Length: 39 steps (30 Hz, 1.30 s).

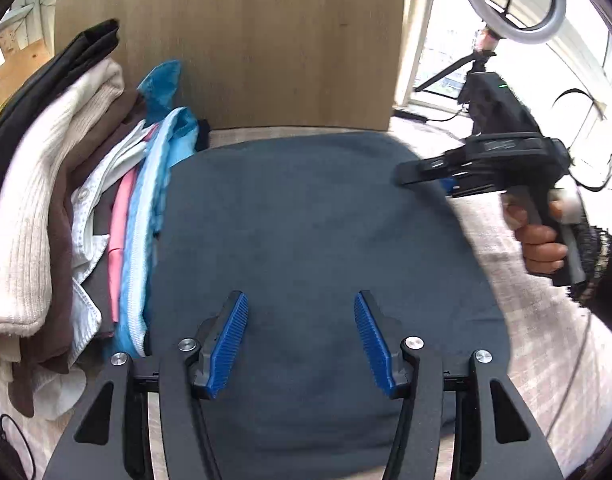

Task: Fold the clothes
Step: 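Grasp the folded pants bundle with the right gripper, then lift the folded pants with the right gripper and carry them onto the clothes stack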

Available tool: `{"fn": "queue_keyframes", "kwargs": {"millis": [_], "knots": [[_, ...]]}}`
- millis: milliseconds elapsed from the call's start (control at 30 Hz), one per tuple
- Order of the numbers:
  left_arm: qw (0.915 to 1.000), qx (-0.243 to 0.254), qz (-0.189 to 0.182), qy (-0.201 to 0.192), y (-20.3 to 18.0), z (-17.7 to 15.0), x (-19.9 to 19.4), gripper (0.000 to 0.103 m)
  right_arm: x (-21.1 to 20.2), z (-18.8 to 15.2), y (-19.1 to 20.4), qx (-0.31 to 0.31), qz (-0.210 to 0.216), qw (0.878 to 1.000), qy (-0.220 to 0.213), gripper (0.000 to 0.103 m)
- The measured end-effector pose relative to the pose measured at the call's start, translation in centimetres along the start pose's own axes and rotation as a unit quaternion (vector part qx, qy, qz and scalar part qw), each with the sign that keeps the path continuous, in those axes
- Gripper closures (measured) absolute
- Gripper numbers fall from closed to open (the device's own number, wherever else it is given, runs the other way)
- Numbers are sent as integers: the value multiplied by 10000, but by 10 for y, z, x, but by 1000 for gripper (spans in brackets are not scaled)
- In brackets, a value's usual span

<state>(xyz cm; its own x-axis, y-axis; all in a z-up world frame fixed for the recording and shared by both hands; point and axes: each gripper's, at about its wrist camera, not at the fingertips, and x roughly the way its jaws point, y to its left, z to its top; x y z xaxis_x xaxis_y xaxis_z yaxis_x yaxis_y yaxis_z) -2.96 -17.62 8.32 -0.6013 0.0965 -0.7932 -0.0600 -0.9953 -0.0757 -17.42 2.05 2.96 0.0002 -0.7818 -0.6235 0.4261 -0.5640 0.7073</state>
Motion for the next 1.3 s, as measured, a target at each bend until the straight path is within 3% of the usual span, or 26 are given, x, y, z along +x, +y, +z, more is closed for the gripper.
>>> {"fn": "queue_keyframes", "kwargs": {"millis": [33, 100, 133, 200, 367, 400, 500, 533, 600, 733, 867, 1000, 1167, 1300], "knots": [[10000, 7, -42, -40, -18, 0, -6, 29, 1, 2, -1, 48, -84, 9999, 62, 81], [9999, 38, -158, -55, -59, -1, -10, 13, -1, 4, -4, 236, -25, 9997, 86, 86], [9996, 86, -276, -16, -79, -2, -6, 12, -3, 5, -4, 271, -35, 9996, 85, 87], [9991, 372, -168, 146, -113, -2, 12, 12, -7, 7, 2, 241, -159, 9995, 92, 88], [9962, 467, 519, 522, -138, -11, 54, 12, -12, 12, 15, 68, -310, 9994, 153, 90], [9955, 424, 602, 599, -135, -15, 60, 15, -12, 13, 16, 66, -300, 9994, 158, 90], [9942, 257, 774, 696, -121, -24, 71, 43, -12, 16, 15, 148, -263, 9994, 164, 91], [9952, 162, 755, 593, -114, -25, 68, 66, -12, 16, 15, 205, -259, 9994, 141, 91], [9963, -13, 573, 641, -100, -21, 57, 91, -14, 16, 14, 369, -218, 9991, 60, 91], [9977, -455, 275, 420, -65, -11, 7, 94, -28, 17, 32, 621, 54, 9979, -171, 92], [9972, -733, 34, -154, -45, -2, -76, 94, -55, 20, 89, 246, 273, 9981, -485, 92], [9954, -731, -176, -602, -49, 6, -135, 94, -91, 15, 152, -172, 379, 9954, -857, 92], [9905, -662, -704, -977, -49, 19, -168, 94, -133, 5, 203, -381, 329, 9902, -1304, 92], [9816, -767, -1326, -1144, -32, 26, -181, 94, -156, 2, 234, -427, 145, 9854, -1643, 93]]}}
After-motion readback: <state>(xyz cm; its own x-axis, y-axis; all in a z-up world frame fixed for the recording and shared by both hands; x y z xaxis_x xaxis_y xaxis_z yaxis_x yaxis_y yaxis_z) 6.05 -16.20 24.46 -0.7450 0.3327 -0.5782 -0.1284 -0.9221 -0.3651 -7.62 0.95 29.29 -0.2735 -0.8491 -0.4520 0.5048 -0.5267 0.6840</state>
